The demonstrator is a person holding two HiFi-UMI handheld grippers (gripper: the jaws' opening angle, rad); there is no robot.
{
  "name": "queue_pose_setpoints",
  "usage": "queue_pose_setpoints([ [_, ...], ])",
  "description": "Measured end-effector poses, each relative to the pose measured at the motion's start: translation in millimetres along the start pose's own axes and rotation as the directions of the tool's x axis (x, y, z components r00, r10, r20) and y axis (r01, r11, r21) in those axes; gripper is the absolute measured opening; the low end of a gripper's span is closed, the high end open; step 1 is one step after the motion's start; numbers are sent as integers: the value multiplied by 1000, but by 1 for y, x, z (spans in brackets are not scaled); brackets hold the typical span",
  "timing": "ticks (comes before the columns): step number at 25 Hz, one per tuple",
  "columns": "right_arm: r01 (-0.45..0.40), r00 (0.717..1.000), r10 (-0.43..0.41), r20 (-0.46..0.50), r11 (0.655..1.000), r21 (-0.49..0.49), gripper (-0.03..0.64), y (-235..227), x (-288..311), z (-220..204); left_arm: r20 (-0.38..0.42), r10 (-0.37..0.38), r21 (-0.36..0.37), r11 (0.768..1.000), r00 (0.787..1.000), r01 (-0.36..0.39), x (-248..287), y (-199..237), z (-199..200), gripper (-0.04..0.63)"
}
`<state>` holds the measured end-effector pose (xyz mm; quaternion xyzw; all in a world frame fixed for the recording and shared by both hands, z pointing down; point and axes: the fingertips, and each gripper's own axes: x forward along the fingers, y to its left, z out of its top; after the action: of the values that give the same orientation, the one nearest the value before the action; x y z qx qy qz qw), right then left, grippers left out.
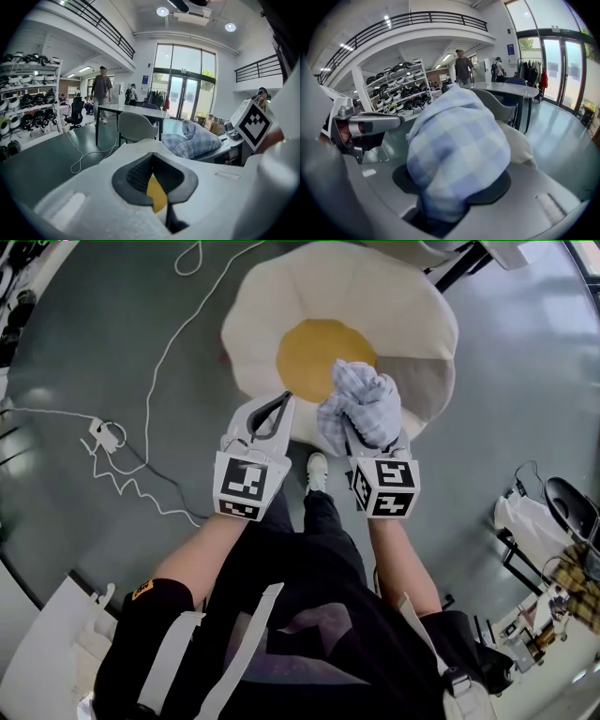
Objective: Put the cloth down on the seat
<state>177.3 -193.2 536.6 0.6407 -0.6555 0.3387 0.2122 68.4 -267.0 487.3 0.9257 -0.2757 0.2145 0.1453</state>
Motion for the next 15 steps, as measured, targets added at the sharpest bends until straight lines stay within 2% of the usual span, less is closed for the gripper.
queue_pose_setpoints([
  [9,49,998,-48,-35,998,32,238,-27,70,-19,-48,-23,-22,1000,999,22,65,32,-42,3],
  [15,75,994,-70,-78,995,62,238,-41,116,-37,-80,-6,-26,1000,997,4,100,57,-73,3],
])
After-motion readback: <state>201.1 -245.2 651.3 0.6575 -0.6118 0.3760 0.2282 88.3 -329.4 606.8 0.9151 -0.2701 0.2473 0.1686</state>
